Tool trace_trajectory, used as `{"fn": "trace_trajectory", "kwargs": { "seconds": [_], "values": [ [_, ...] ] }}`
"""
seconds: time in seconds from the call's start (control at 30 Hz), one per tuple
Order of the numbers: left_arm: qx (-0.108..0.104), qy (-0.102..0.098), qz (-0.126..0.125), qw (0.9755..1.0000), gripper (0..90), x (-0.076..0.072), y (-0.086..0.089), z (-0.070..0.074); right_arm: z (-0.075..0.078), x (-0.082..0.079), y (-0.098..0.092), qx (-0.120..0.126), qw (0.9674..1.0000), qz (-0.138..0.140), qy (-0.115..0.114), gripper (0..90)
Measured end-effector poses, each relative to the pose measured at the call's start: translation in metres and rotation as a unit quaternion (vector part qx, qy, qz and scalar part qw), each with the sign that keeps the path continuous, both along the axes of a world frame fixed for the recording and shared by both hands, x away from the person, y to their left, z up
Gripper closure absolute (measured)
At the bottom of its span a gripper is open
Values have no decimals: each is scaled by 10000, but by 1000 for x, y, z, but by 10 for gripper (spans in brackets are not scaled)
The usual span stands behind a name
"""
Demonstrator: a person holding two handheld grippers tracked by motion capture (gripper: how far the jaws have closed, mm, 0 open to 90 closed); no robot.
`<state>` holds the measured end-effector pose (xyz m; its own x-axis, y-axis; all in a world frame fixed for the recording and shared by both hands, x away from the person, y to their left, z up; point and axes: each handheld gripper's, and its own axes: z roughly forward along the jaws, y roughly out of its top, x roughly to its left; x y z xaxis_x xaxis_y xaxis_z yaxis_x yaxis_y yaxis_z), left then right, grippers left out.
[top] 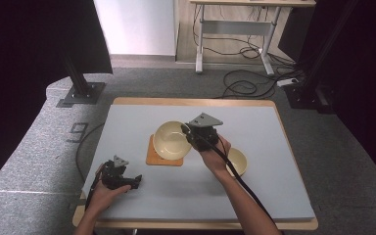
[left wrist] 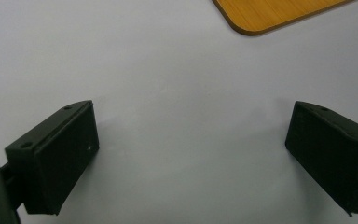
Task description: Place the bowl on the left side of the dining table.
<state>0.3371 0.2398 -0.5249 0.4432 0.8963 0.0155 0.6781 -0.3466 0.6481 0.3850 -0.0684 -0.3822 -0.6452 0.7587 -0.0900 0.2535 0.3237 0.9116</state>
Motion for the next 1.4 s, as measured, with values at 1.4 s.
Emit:
{"fn": "trace_trajectory", "kwargs": {
  "seconds": [1.4],
  "values": [
    [0, -11, 4, 10000, 26, 0, 0, 0, -4, 8, 19, 43, 9998, 122, 134, 818]
  ]
}}
